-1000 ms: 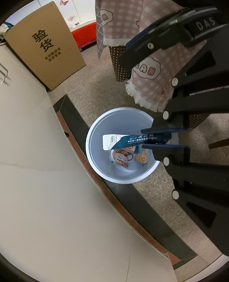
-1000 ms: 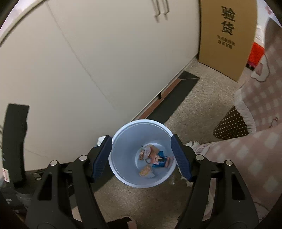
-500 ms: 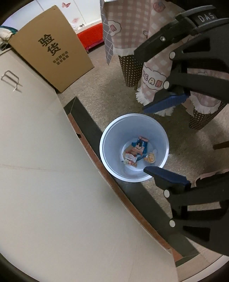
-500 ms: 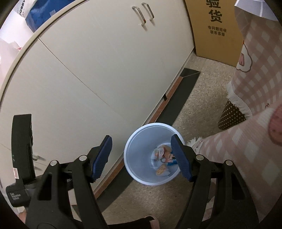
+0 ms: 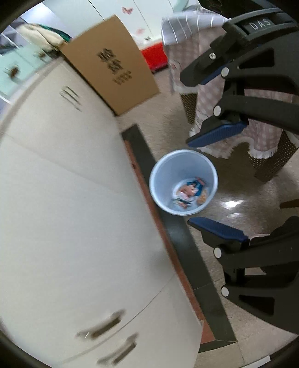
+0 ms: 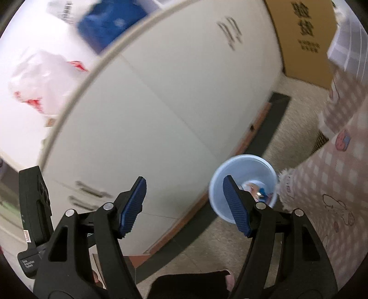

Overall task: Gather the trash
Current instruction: 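Move both open tools back over the table of trash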

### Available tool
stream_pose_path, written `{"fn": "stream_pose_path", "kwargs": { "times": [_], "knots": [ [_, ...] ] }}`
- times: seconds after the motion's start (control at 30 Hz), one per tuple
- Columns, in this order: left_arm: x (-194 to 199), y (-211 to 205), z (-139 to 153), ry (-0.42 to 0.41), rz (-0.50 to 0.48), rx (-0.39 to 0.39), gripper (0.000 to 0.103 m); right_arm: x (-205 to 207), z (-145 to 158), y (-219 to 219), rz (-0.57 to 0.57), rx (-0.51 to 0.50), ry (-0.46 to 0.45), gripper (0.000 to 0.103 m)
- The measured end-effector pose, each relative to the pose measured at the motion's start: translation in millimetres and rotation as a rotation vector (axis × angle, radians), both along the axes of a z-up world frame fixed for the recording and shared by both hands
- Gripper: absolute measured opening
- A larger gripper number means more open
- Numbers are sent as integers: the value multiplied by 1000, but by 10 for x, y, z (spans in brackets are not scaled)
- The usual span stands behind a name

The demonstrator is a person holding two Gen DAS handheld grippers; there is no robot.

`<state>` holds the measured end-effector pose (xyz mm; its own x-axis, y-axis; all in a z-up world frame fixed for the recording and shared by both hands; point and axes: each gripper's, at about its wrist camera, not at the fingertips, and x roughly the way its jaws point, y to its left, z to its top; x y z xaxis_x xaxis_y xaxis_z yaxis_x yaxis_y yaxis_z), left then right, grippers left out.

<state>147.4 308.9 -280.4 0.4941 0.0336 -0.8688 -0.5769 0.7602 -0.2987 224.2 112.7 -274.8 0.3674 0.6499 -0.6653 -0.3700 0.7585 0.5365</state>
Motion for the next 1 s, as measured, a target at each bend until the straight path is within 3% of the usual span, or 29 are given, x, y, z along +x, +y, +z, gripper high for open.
{"fn": "stream_pose_path", "kwargs": {
  "times": [0.23, 0.43, 0.73, 1.0],
  "knots": [
    [-261, -440, 887, -180, -52, 130, 66, -512, 921, -375, -81, 34, -252, 69],
    [-173, -1188, 1257, -272, -238, 123, 66, -788, 1366, -1293, -270, 22, -392, 73],
    [198, -3054, 1333, -328, -598, 53, 71, -1118, 1394, -3019, -634, -18, -391, 78],
    [499, -4203, 1086, -307, -805, 39, 75, -1257, 1099, -4272, -895, -23, -306, 80]
  ]
}}
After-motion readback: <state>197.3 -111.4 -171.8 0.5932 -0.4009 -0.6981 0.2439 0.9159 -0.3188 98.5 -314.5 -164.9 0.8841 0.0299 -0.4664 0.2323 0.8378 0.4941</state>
